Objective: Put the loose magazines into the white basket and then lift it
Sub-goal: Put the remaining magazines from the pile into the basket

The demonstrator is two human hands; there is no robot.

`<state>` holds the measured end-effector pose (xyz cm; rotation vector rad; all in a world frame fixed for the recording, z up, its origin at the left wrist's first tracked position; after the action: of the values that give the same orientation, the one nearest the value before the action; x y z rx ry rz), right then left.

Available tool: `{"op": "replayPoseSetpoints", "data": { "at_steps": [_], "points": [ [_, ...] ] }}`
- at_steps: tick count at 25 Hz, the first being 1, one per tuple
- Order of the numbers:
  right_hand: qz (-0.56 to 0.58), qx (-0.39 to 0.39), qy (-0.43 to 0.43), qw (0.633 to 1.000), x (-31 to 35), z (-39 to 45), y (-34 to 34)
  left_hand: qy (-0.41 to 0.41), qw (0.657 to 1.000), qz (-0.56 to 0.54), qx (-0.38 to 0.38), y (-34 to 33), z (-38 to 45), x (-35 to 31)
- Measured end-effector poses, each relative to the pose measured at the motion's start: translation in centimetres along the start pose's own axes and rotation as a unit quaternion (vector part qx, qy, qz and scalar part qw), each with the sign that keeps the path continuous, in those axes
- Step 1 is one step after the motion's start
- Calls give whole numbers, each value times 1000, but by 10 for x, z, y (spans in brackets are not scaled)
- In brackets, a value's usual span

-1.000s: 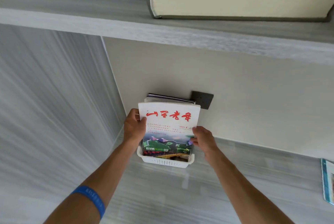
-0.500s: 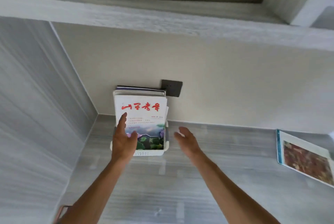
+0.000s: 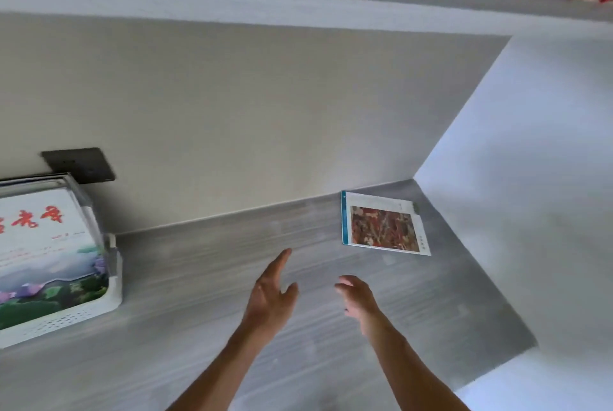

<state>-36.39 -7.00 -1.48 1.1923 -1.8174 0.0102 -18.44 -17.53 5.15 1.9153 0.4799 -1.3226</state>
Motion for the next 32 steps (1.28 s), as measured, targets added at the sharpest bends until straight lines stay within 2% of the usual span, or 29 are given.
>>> {"op": "replayPoseSetpoints", "data": {
  "at_steps": [4,7,10,12,17,19,21,24,32],
  "points": [
    [1,-42,-17,999,-37,41,98,43,997,45,45,-91,34,-37],
    [-9,-75,-16,997,-57,76,162,45,990,111,79,-149,59,-59],
    [0,-83,-27,996,-64,113,205,39,973,196,113,-179,77,-62],
    [-7,-93,-22,995,-63,137,221,50,968,221,108,-189,86,-60],
    [-103,-70,-12,992,-55,178,220,72,958,266,82,-187,91,-53],
    [-197,-55,-30,978,-52,189,212,54,951,299,61,-181,95,-51],
    [-231,-29,-53,971,-52,196,206,29,944,324,59,-184,99,-54],
    [-229,5,-47,972,-61,204,196,3,938,336,87,-193,101,-57],
    [-111,-64,-112,985,-63,213,206,14,949,305,82,-182,101,-60]
  ]
}}
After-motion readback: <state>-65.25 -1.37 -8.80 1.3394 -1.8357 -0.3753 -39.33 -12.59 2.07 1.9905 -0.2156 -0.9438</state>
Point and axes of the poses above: each hand's wrist, its own z-axis towards the middle knuckle, its own y-axis out of the back of the hand, x = y × z, the point moved 3 cm from there along z, towards the middle knuckle, and after that the axes turned 1 degree about -x, right-handed, at the moved point
